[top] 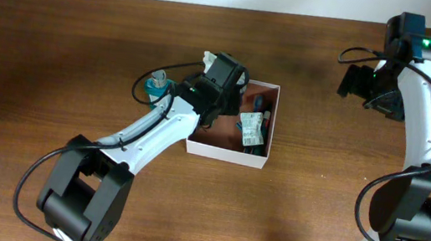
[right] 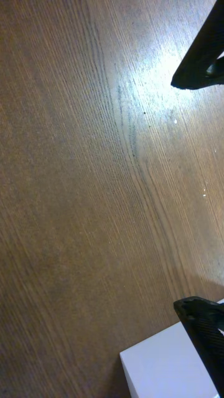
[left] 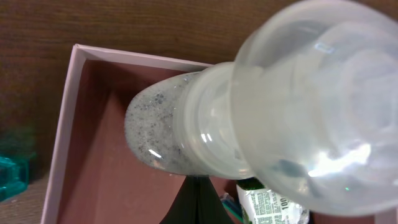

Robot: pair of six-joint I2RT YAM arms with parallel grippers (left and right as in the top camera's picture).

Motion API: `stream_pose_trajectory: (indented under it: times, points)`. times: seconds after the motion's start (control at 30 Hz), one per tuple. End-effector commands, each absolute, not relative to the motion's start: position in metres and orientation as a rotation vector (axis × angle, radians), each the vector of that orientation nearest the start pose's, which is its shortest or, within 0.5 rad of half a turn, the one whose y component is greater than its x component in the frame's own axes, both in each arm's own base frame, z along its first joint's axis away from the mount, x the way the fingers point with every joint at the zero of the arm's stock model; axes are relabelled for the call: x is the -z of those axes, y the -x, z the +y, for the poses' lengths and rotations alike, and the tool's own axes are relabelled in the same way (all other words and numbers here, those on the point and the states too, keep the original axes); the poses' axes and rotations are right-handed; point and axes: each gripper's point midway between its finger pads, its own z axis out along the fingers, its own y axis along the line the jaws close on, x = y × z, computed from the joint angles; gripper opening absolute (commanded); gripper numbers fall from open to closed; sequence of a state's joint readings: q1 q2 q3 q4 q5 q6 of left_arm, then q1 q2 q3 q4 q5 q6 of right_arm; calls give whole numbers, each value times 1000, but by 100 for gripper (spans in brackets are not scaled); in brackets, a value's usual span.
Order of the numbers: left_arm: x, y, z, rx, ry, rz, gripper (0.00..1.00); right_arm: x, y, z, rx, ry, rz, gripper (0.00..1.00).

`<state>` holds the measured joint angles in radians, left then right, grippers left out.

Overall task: Pack container
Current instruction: 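Lower the pump bottle into the box's left corner, then open the left gripper and move it over the blue mouthwash bottle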

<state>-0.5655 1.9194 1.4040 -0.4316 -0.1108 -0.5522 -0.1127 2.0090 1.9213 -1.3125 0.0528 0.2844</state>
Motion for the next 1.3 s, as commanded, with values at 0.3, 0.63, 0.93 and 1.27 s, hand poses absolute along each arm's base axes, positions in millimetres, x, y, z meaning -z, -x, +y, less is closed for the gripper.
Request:
stream_pose_trajectory:
  times: [0.3, 0.63, 0.93, 1.27]
  points:
    - [-146, -403, -247, 334, -283, 2490, 0, -158, -421, -58, 65, -590, 2881, 98]
    - [-243, -403, -194, 248, -231, 2273, 5, -158, -421, -58, 65, -590, 2881, 99]
    - [-219, -394, -121, 69, -84, 2432, 25, -158, -421, -58, 65, -590, 2881, 98]
    - [-214, -400, -92, 32, -2, 2454, 70, -158, -421, -58, 65, -590, 2881, 98]
